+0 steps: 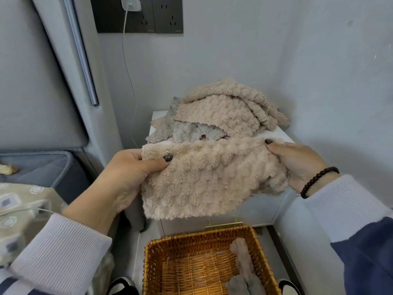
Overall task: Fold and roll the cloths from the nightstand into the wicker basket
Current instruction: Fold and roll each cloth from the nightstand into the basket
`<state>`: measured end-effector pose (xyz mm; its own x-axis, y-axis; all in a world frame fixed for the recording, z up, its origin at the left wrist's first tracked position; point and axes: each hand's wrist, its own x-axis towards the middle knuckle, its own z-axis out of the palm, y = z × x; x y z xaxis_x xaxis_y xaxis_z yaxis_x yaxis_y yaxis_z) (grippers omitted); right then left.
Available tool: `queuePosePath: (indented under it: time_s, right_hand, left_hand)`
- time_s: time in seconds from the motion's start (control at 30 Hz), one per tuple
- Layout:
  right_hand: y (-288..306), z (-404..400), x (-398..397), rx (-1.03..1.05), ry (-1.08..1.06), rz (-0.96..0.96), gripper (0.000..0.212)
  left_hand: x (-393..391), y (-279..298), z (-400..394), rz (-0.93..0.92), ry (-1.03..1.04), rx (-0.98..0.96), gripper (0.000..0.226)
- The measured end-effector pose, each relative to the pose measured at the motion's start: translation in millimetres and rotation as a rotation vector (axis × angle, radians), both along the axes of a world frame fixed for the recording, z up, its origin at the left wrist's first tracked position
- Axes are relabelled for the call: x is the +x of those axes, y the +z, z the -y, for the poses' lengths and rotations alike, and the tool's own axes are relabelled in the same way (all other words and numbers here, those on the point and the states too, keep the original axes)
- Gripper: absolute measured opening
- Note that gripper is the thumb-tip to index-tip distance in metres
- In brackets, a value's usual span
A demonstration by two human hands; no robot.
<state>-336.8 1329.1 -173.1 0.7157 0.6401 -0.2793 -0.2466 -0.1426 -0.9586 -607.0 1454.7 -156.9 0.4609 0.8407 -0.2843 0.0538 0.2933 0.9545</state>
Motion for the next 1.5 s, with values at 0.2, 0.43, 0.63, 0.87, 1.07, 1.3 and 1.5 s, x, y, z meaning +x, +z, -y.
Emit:
queuePosePath:
  time_s: [0.2, 0.43, 0.63, 0.87, 1.07, 1.3, 1.5]
  right_hand:
    - [7.1, 5.7, 7.4, -0.054, -0.028, 0.04, 0.031]
    - [12.9, 20.6, 2.6, -0.446, 0.351, 0.134, 0.032]
    - [-7.5, -12.0, 4.7, -0.316, 0.258, -0.147, 0.026]
    - [-18.5, -46.3, 10.7, 0.194, 0.091, -0.321, 0.018]
    - [-33.0, -62.1, 10.9, -0.126, 0.093, 0.158, 0.05]
    - [-37.5, -76.9, 18.2, 0.019, 0.056, 0.046, 0.041]
    - [-52.3, -94.8, 27.8, 0.121, 0.093, 0.002, 0.074]
  left_hand:
    - [-0.3, -2.1, -5.7, -0.189, 0.008, 0.143, 0.035]
    - [-9.5, -10.1, -9.1, -0.476, -0.174, 0.059, 0.029]
    - [4.3, -14.2, -29.3, -0.082, -0.026, -0.315, 0.017]
    - [33.1, -29.8, -53.1, 0.15, 0.102, -0.345, 0.027]
    - [47.7, -37.1, -58.0, -0.092, 0.129, -0.175, 0.026]
    - [48.4, -31.6, -66.2, 0.021, 0.161, -0.044, 0.023]
    - [46.7, -29.0, -66.7, 0.055, 0.101, -0.055, 0.025]
